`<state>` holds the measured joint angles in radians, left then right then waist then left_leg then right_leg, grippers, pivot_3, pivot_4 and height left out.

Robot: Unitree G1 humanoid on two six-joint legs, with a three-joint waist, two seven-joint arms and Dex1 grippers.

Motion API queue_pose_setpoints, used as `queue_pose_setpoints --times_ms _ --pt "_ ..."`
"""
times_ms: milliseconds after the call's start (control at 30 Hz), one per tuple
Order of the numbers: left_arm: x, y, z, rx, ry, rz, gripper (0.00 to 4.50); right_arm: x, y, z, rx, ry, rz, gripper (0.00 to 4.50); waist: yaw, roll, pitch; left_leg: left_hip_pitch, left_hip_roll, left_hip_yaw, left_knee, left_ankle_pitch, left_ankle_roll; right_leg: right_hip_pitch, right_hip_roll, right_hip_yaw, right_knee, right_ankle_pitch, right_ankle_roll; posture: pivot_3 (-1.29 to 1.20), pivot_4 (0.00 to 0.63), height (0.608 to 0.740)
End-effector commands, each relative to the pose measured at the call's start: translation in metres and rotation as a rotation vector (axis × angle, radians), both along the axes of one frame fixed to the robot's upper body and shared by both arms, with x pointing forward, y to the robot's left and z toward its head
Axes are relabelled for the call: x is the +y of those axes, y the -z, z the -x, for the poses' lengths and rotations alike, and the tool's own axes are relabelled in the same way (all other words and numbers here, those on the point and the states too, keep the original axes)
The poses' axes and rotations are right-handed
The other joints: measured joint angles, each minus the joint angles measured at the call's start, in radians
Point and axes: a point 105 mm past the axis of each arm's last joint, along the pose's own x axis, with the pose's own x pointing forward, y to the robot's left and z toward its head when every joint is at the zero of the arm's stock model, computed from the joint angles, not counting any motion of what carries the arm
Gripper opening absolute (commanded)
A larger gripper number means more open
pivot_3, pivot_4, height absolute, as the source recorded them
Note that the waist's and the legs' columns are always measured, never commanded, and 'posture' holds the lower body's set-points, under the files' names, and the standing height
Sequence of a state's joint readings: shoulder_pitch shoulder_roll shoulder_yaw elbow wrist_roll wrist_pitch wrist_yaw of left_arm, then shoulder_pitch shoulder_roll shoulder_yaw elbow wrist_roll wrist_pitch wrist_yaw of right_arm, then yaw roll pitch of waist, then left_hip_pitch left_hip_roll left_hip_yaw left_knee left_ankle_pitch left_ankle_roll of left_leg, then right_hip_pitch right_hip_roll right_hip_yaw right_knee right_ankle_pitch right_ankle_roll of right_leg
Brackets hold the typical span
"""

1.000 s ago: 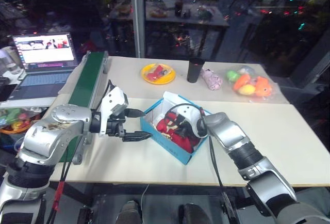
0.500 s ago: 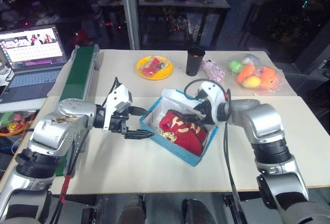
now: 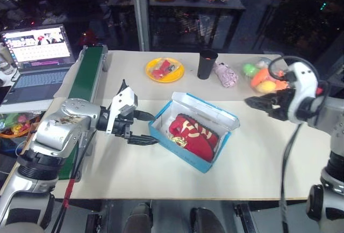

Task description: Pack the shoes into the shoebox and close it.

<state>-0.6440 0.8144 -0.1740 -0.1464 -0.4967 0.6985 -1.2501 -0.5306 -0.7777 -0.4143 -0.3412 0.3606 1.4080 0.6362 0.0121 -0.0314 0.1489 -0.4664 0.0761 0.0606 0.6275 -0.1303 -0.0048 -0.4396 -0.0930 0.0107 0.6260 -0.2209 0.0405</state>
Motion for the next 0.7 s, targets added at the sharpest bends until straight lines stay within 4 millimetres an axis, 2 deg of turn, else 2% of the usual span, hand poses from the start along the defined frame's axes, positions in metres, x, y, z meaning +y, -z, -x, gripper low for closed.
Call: queue_pose_setpoints --times_ms 33,100,167,233,367,500,700 --pt "-0.004 -0.01 -0.003 -0.042 0.037 -0.004 4.5 -0.031 0.029 0.011 -0.001 0.125 0.093 1.3 -0.001 -0.002 0.001 0.003 0.0 0.0 0.001 0.0 0.0 0.002 0.0 0.0 0.0 0.0 0.0 0.0 0.15 0.736" --pt "-0.004 -0.011 -0.005 -0.042 0.04 -0.005 4.5 -0.028 0.044 0.01 0.007 0.116 0.076 0.65 -0.006 -0.002 0.001 0.004 0.0 0.0 0.001 0.0 0.0 0.003 0.0 0.002 0.001 0.001 0.0 0.0 0.15 0.736" --pt "-0.005 -0.011 -0.005 -0.043 0.049 -0.007 4.5 -0.026 0.068 0.007 0.03 0.11 0.092 0.05 -0.017 -0.002 0.001 0.006 -0.001 0.0 0.001 0.0 0.0 0.002 0.001 0.004 0.001 0.003 -0.001 0.0 0.15 0.736" --pt "-0.006 -0.013 -0.004 -0.043 0.054 -0.011 4.5 -0.023 0.096 -0.002 0.049 0.106 0.1 0.05 -0.026 -0.003 0.002 0.007 0.0 0.0 0.001 0.0 0.0 0.003 0.002 0.004 0.002 0.003 -0.001 0.0 0.15 0.736" --pt "-0.002 -0.014 -0.004 -0.048 0.04 -0.02 4.5 -0.014 0.121 -0.021 0.04 0.08 0.064 0.05 -0.029 -0.003 0.002 0.009 -0.001 0.0 0.001 0.0 0.0 0.004 0.002 0.005 0.002 0.003 -0.001 0.0 0.15 0.736" --pt "0.001 -0.015 -0.003 -0.05 0.024 -0.026 4.5 -0.002 0.133 -0.039 0.01 0.051 0.003 0.05 -0.03 -0.003 0.005 0.009 -0.001 0.0 0.0 0.0 0.0 0.003 0.003 0.006 0.002 0.003 -0.001 0.0 0.15 0.736" --pt "0.007 -0.018 -0.001 -0.049 -0.011 -0.027 4.5 0.018 0.138 -0.06 -0.053 -0.006 -0.035 0.05 -0.029 -0.003 0.006 0.009 0.0 -0.001 0.0 0.0 0.0 0.003 0.004 0.006 0.003 0.002 0.0 0.0 0.15 0.736"
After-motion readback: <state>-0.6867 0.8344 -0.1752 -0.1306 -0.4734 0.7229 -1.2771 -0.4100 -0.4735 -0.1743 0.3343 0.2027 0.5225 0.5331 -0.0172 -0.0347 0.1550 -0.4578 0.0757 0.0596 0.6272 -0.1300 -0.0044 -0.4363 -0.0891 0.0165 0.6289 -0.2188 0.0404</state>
